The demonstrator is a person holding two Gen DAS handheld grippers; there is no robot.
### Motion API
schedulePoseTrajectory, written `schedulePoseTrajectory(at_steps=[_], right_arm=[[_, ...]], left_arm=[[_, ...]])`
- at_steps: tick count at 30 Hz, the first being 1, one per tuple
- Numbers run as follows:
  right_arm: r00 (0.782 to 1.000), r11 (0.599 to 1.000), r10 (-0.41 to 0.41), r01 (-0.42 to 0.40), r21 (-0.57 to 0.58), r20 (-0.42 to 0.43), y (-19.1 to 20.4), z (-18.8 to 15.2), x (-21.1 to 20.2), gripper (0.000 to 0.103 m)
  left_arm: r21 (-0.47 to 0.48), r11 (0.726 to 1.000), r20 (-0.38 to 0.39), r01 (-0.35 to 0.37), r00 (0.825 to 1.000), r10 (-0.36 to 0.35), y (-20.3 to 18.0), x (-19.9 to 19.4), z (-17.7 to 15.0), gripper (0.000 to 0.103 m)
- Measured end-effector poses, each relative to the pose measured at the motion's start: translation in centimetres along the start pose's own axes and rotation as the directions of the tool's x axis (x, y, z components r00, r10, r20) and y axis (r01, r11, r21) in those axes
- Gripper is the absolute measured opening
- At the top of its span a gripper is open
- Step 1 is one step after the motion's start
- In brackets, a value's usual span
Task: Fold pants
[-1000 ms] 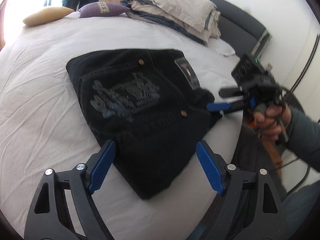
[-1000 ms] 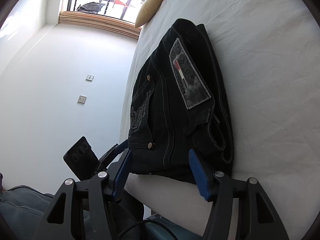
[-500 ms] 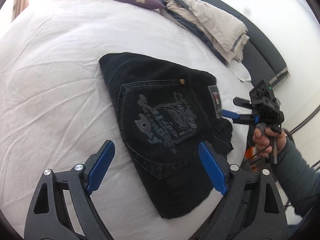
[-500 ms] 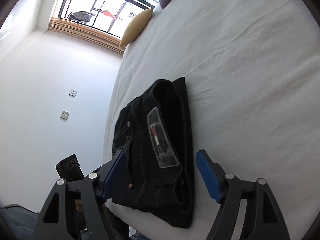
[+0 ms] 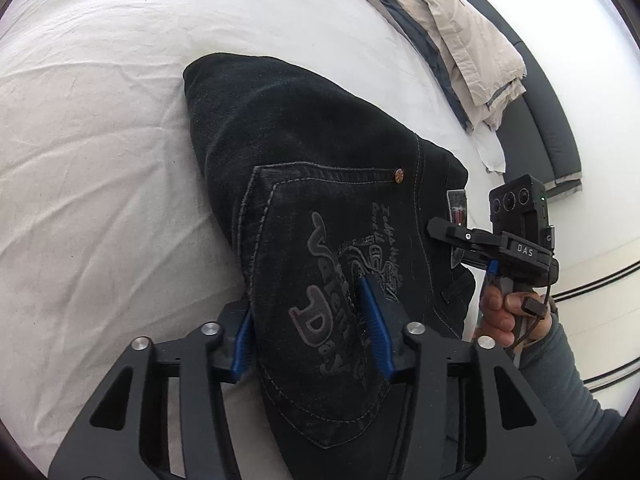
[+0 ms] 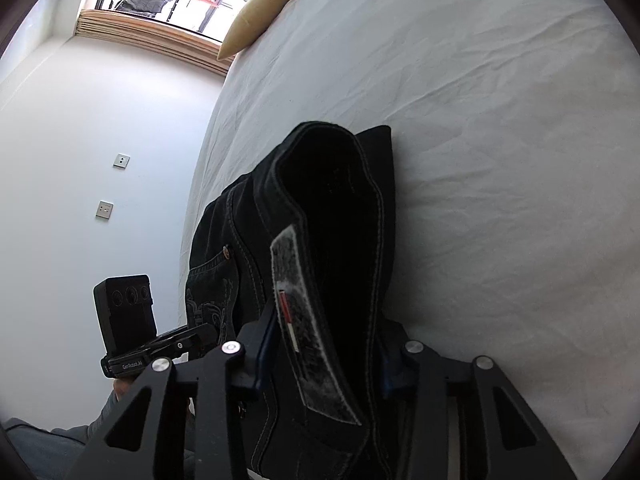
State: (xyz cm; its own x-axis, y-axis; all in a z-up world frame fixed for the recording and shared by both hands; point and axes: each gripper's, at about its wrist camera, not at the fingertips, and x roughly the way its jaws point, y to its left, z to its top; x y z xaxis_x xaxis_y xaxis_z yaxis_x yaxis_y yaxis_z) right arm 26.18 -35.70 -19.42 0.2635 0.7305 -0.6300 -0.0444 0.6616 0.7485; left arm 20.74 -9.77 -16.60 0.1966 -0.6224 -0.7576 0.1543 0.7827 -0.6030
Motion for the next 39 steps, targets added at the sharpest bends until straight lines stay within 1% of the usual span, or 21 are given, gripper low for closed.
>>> schedulePoseTrajectory(at_steps=[2,5,9,12,17,20,22,24,25,26,28,29,30,32,33,34,35,36,37,38,39], right_arm=[[1.0,1.0,-0.018,0.019,-0.016,0.014,0.8,-0.2,-0.5,0.03],[0.998,0.998,-0.033,0.036,-0.058,0.047,3.0,-0.1,-1.4,0.024],[0.995,0.992,-0.022,0.033,-0.118,0.093,5.9,1.2,-2.4,0.023],[0.991,0.987,0.004,0.018,-0.162,0.134,7.9,3.7,-2.3,0.023],[0.99,0.988,0.029,-0.007,-0.157,0.137,8.8,9.2,1.1,0.023],[0.991,0.991,0.034,-0.017,-0.136,0.13,8.5,11.9,4.2,0.023],[0.994,0.994,0.028,-0.017,-0.108,0.105,7.9,13.1,6.6,0.023],[0.996,0.997,-0.022,0.028,-0.07,0.083,6.6,13.7,8.7,0.026],[0.996,0.999,-0.032,0.036,-0.04,0.081,5.6,13.7,9.2,0.032],[0.996,1.0,-0.009,0.01,-0.011,0.088,4.6,13.6,9.5,0.036],[0.99,0.997,0.069,-0.071,0.01,0.126,3.2,12.9,9.3,0.037],[0.986,0.996,0.091,-0.093,0.007,0.141,2.8,12.5,9.1,0.037],[0.983,0.994,0.104,-0.106,0.002,0.153,2.6,12.1,8.8,0.037],[0.978,0.994,0.109,-0.113,0.01,0.179,2.5,11.6,7.9,0.046],[0.974,0.994,0.102,-0.109,0.023,0.202,2.5,11.1,7.1,0.049],[0.968,0.994,0.093,-0.103,0.034,0.231,2.5,10.6,6.1,0.058],[0.963,0.996,0.065,-0.079,0.043,0.263,2.5,10.0,5.1,0.067],[0.957,0.998,0.016,-0.033,0.054,0.29,2.7,9.3,4.1,0.071],[0.95,0.998,-0.037,0.02,0.057,0.31,3.1,8.6,3.1,0.074],[0.94,0.996,-0.084,0.072,0.048,0.331,3.8,7.9,2.1,0.074],[0.924,0.992,-0.123,0.121,0.028,0.362,4.7,6.9,0.9,0.074]], left_arm=[[0.0,1.0,0.011,0.016,1.0,-0.016,-0.3,-0.4,-0.2,0.03],[0.01,1.0,0.031,0.025,0.999,-0.025,-0.7,-1.4,0.1,0.025],[0.06,0.998,0.081,0.01,0.997,-0.015,-1.5,-4.5,1.8,0.024],[0.101,0.995,0.121,-0.023,0.993,0.011,-1.3,-7.1,4.8,0.024],[0.165,0.98,0.16,-0.115,0.983,0.089,0.0,-9.6,10.9,0.025],[0.166,0.973,0.175,-0.158,0.976,0.129,2.3,-9.7,13.8,0.025],[0.164,0.968,0.173,-0.19,0.972,0.161,4.1,-9.0,15.0,0.026],[0.153,0.964,0.145,-0.219,0.97,0.197,6.6,-8.0,15.9,0.029],[0.139,0.965,0.13,-0.221,0.97,0.204,8.2,-7.6,16.0,0.033],[0.123,0.967,0.131,-0.223,0.969,0.207,9.6,-7.3,15.8,0.041],[0.1,0.975,0.16,-0.198,0.97,0.181,11.1,-7.2,15.3,0.051],[0.088,0.98,0.173,-0.178,0.972,0.161,11.8,-7.4,15.0,0.056],[0.078,0.983,0.189,-0.168,0.97,0.151,12.2,-7.5,14.7,0.06],[0.082,0.979,0.21,-0.188,0.963,0.167,12.5,-8.2,14.2,0.069],[0.08,0.972,0.225,-0.222,0.954,0.199,12.3,-8.7,13.7,0.073],[0.075,0.962,0.249,-0.261,0.939,0.235,12.1,-9.5,13.3,0.079],[0.069,0.954,0.278,-0.29,0.924,0.261,11.8,-10.4,12.3,0.082],[0.066,0.944,0.312,-0.323,0.905,0.288,11.4,-11.4,11.3,0.082],[0.07,0.927,0.35,-0.368,0.88,0.322,10.6,-12.5,10.5,0.084],[0.075,0.902,0.394,-0.425,0.844,0.364,9.4,-13.5,9.5,0.087],[0.081,0.874,0.451,-0.478,0.8,0.396,8.1,-14.9,8.3,0.087]])
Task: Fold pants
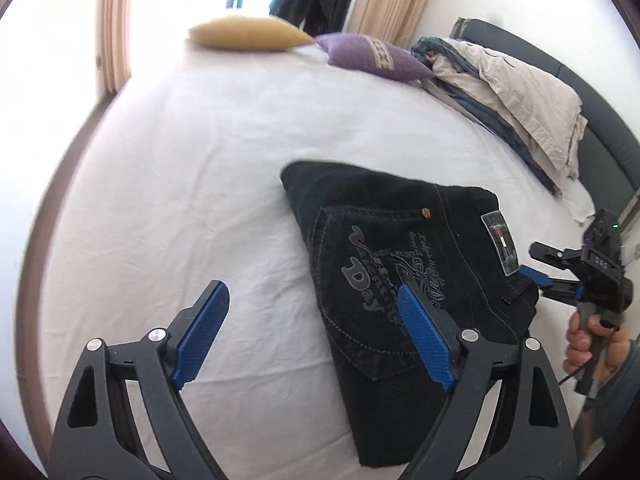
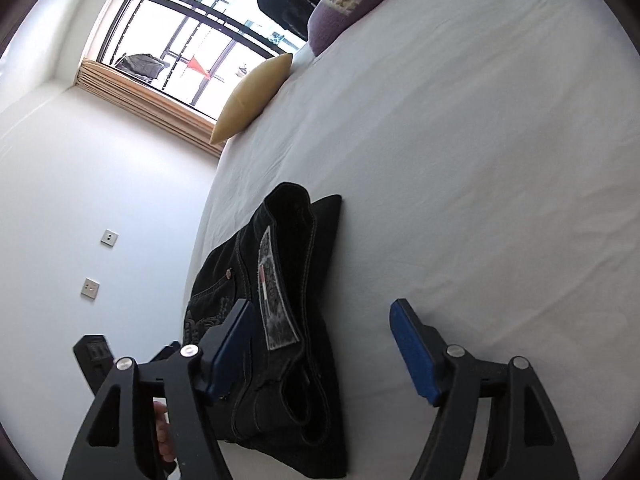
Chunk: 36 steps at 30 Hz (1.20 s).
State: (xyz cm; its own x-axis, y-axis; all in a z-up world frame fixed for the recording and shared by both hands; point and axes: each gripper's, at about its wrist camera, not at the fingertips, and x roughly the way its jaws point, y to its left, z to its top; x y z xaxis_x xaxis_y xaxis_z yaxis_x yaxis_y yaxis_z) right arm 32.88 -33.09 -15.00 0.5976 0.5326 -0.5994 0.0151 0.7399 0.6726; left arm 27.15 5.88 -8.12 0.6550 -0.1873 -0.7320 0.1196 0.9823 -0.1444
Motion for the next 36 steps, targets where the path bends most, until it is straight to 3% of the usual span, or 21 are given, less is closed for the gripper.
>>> schedulePoseTrajectory(at_steps=[2,4,5,6,7,8,9,13,14,16,19,22,24,26,32,36], right_arm=[[0.995,0.995,-0.053,0.061,-0.084,0.09,2.1,-1.2,-3.5,0.074],[0.978,0.976,-0.088,0.123,-0.179,0.191,5.3,-2.4,-7.1,0.079],[0.962,0.963,-0.106,0.163,-0.217,0.251,7.1,-3.0,-8.9,0.086],[0.942,0.947,-0.114,0.198,-0.251,0.314,9.1,-3.7,-10.7,0.09],[0.919,0.934,-0.109,0.225,-0.278,0.38,10.9,-4.5,-12.6,0.101],[0.889,0.922,-0.096,0.249,-0.297,0.449,12.6,-5.2,-14.4,0.103],[0.863,0.91,-0.076,0.264,-0.318,0.5,14.1,-5.8,-16.2,0.103],[0.794,0.868,0.016,0.291,-0.403,0.607,19.4,-7.5,-21.8,0.103],[0.787,0.86,0.041,0.286,-0.422,0.616,20.4,-7.8,-22.9,0.103],[0.78,0.852,0.068,0.278,-0.443,0.622,22.1,-8.3,-24.6,0.103],[0.787,0.861,0.057,0.273,-0.429,0.615,23.7,-8.6,-25.8,0.103],[0.818,0.871,0.006,0.278,-0.405,0.575,24.0,-9.4,-26.0,0.103],[0.842,0.869,-0.052,0.303,-0.391,0.537,23.6,-9.9,-25.5,0.103],[0.844,0.855,-0.124,0.358,-0.375,0.521,23.1,-10.5,-24.8,0.103],[0.863,0.829,-0.218,0.411,-0.379,0.456,22.2,-12.4,-22.8,0.103],[0.878,0.832,-0.263,0.416,-0.366,0.4,21.7,-13.2,-20.8,0.103]], left_arm=[[0.057,0.993,0.153,-0.104,0.984,0.094,-1.9,-5.1,-0.2,0.093],[0.085,0.976,0.301,-0.202,0.939,0.168,-4.4,-10.0,-0.4,0.103],[0.093,0.965,0.37,-0.244,0.908,0.194,-5.4,-12.3,-0.5,0.103],[0.091,0.95,0.441,-0.298,0.867,0.23,-6.9,-14.7,-0.6,0.103],[0.081,0.929,0.493,-0.36,0.825,0.276,-8.0,-16.8,-0.8,0.103],[0.062,0.909,0.526,-0.411,0.788,0.321,-9.1,-18.6,-0.8,0.103],[0.037,0.903,0.545,-0.429,0.766,0.341,-10.1,-20.3,-0.7,0.103],[-0.008,0.936,0.6,-0.352,0.747,0.286,-11.7,-27.2,-1.6,0.103],[0.005,0.93,0.597,-0.367,0.747,0.292,-12.2,-28.2,-1.7,0.103],[0.056,0.91,0.555,-0.411,0.77,0.314,-13.9,-29.2,-1.4,0.103],[0.052,0.907,0.496,-0.418,0.799,0.339,-15.0,-29.9,-1.8,0.103],[0.032,0.92,0.4,-0.39,0.848,0.346,-15.1,-29.0,-2.6,0.103],[0.018,0.944,0.323,-0.33,0.895,0.307,-14.9,-27.9,-3.2,0.103],[-0.002,0.955,0.256,-0.297,0.923,0.287,-14.7,-26.7,-3.8,0.103],[-0.029,0.963,0.131,-0.266,0.955,0.268,-14.1,-23.8,-5.5,0.103],[-0.041,0.964,0.101,-0.264,0.958,0.267,-13.3,-22.4,-5.7,0.103]])
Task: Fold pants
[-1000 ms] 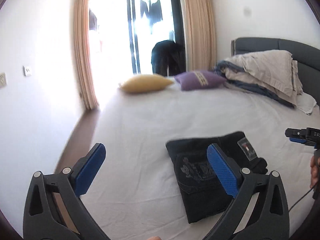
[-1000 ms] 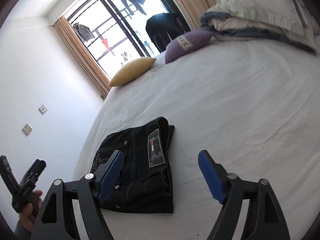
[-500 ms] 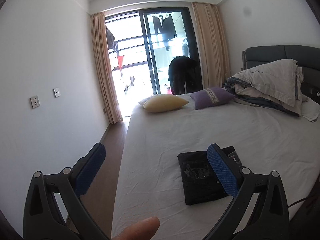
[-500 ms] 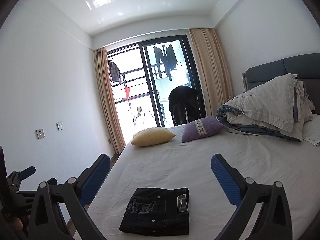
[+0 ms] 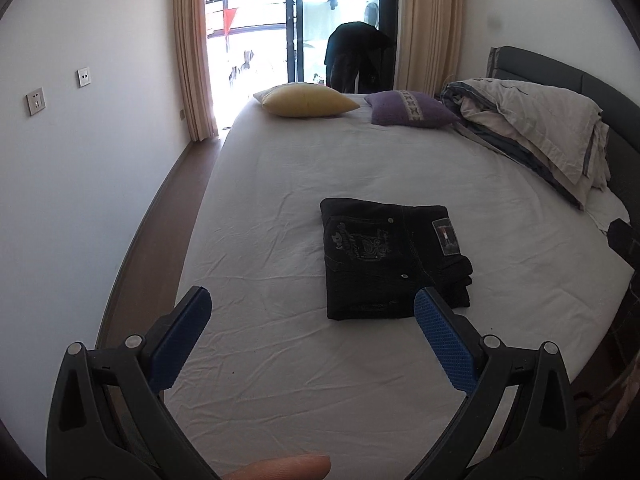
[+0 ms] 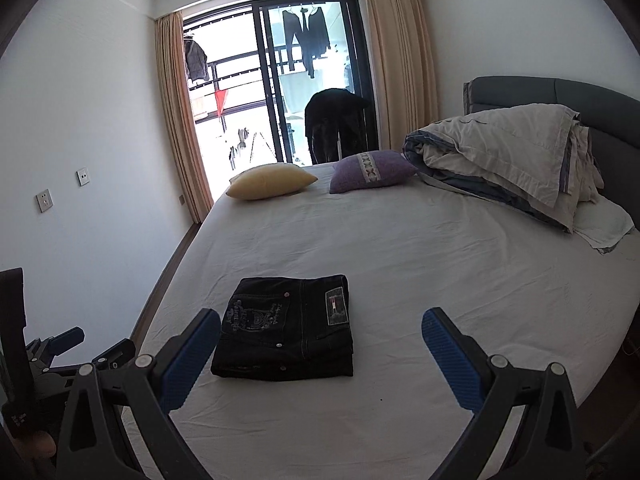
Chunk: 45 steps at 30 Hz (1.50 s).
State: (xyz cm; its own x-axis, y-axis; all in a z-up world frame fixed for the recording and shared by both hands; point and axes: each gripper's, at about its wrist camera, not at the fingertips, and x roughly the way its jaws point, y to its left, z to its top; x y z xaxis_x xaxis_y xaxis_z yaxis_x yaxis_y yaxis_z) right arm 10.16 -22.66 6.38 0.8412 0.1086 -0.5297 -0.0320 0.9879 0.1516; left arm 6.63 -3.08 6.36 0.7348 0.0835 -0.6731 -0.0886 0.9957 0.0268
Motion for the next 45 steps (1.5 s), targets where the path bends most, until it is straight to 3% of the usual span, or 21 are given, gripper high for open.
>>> schedulePoseTrajectory(at_steps=[10,45], right_arm=[[0.995,1.0,0.008,-0.009,-0.005,-0.097,1.9,-1.7,2.0,0.103],[0.986,0.999,0.025,-0.028,-0.02,-0.165,2.7,-2.7,3.7,0.103]], left_arm=[[-0.002,1.0,-0.031,0.002,1.0,-0.002,0.4,3.1,-0.1,0.103],[-0.006,1.0,-0.068,0.01,0.998,-0.01,0.4,5.5,-0.4,0.103]])
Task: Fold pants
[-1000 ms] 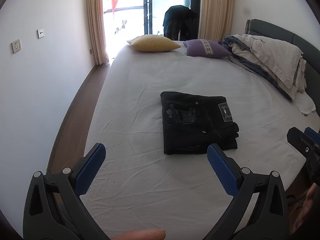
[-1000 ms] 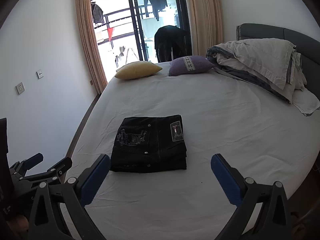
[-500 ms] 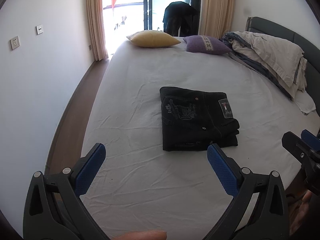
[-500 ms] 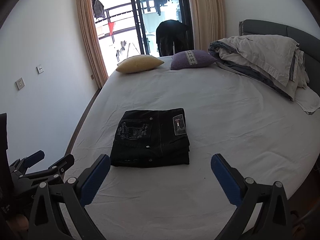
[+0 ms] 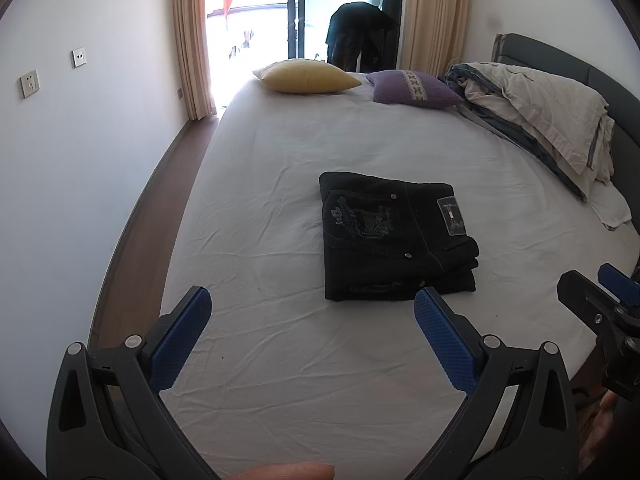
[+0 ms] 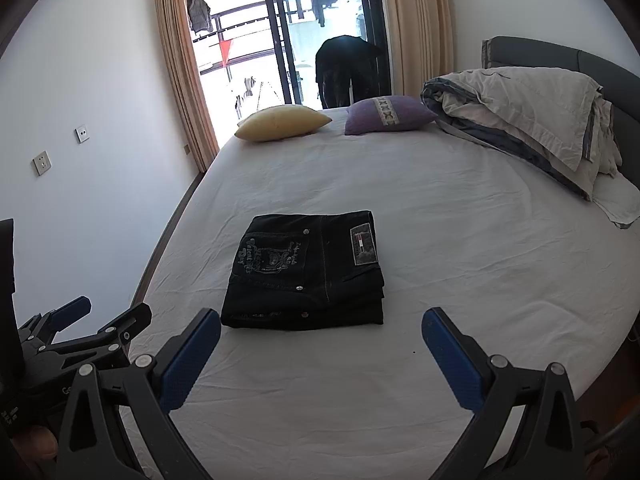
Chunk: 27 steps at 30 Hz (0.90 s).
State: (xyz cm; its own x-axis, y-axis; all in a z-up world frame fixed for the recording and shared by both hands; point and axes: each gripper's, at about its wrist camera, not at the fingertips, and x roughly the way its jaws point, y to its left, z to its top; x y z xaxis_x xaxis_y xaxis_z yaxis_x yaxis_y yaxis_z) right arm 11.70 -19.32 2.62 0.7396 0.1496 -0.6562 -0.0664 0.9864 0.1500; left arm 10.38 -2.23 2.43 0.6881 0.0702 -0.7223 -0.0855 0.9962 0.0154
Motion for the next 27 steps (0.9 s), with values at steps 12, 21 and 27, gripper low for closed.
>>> schedulePoseTrajectory(at_steps=[12,21,27], right_arm=[[1.0,1.0,0.003,-0.003,0.0,-0.004,0.18,-0.3,0.22,0.103],[1.0,1.0,0.005,-0.005,0.0,-0.005,0.25,-0.49,0.32,0.103],[1.0,1.0,0.005,-0.005,0.0,-0.007,0.28,-0.49,0.31,0.103]], left_arm=[[0.0,1.0,-0.001,0.001,1.0,-0.001,-0.07,0.07,-0.11,0.103],[-0.001,1.0,-0.002,0.001,1.0,-0.001,-0.16,0.17,-0.25,0.103],[0.0,1.0,-0.004,0.0,1.0,0.0,-0.48,0.32,-0.74,0.103]])
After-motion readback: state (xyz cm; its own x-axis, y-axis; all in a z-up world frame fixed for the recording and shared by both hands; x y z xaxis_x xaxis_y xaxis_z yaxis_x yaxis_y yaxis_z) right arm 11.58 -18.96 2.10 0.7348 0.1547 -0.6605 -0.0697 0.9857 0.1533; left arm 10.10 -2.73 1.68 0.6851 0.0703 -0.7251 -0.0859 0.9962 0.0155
